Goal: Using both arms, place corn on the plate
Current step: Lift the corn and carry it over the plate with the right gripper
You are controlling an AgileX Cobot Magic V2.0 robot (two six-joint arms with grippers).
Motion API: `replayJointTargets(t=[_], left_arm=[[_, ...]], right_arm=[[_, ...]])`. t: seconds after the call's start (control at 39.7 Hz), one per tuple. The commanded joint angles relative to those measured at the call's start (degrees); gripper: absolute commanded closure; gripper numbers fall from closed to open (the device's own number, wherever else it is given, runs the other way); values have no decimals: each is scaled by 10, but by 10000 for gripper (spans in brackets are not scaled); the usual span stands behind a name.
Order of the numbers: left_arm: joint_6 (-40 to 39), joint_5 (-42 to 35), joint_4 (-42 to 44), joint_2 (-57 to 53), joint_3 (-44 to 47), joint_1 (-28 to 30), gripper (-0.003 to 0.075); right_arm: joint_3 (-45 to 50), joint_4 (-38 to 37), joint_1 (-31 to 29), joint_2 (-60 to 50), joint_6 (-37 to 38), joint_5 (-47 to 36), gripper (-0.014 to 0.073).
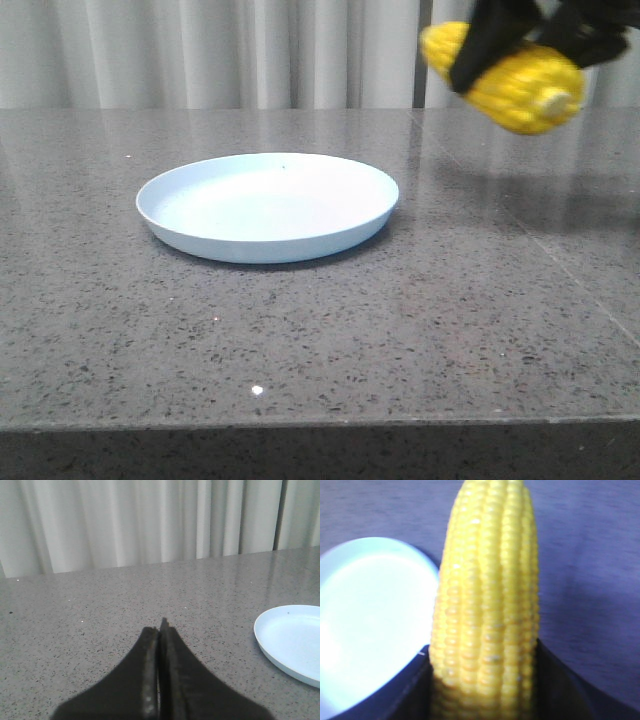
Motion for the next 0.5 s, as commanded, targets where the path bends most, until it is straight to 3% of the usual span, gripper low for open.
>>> replayJointTargets(t=[0.0, 0.3, 0.48], left_arm=[[1, -42, 1, 6, -15, -1, 741], [1, -42, 1, 6, -15, -1, 741], [1, -42, 1, 6, -15, -1, 741]], right_arm=[[-41, 4, 50, -7, 37, -37, 433], [-104, -125, 162, 88, 267, -43, 433], [-103, -129, 174, 116, 310, -63, 429]])
